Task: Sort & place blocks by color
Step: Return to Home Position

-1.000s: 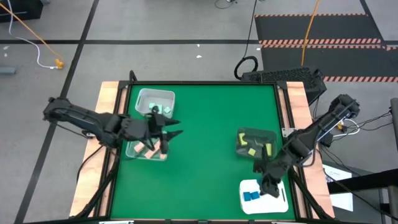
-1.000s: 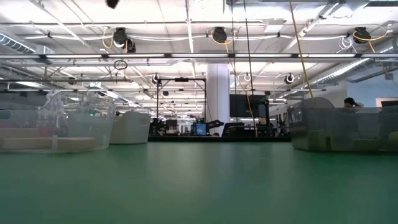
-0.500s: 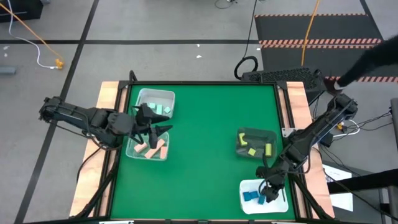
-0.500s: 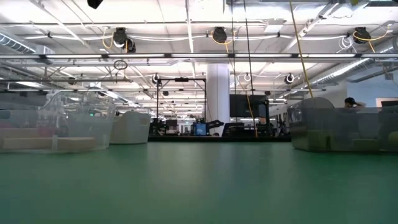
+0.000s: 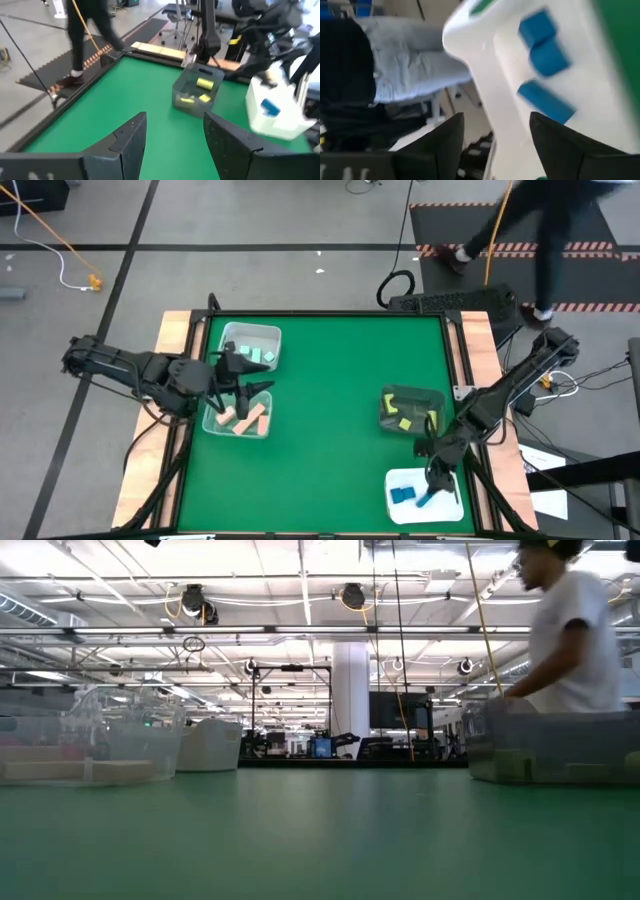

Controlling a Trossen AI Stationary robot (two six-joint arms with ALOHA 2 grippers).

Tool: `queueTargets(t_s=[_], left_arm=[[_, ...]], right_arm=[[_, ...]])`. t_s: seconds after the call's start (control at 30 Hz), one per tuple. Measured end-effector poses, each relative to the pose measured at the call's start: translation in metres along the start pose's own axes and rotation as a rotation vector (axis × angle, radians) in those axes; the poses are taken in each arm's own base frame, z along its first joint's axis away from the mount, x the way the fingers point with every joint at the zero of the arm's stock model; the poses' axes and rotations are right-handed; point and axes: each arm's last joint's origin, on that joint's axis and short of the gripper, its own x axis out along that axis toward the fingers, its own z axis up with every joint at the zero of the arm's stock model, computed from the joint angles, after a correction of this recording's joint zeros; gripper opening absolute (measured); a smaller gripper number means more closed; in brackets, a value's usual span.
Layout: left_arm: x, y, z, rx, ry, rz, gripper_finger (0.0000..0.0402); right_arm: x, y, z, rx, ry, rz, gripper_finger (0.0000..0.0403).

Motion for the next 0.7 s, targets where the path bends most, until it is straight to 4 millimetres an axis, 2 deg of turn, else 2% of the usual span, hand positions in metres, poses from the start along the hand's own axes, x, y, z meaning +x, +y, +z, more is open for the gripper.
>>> queueTargets(t_s=[0.37,0.7], left_arm=[[-0.026,0.025,0.006,-0.038,-0.033,-0.004,0.0198],[-0.037,0.046,-0.003,-0.047,0.062,0.065,0.0198]], right_arm=[[-0.047,-0.017,0.009,-0.274,-0.417,-0.177,0.0196],[-0.08,-0.026,0.012,-0.426,-0.615,-0.24,0.0196]])
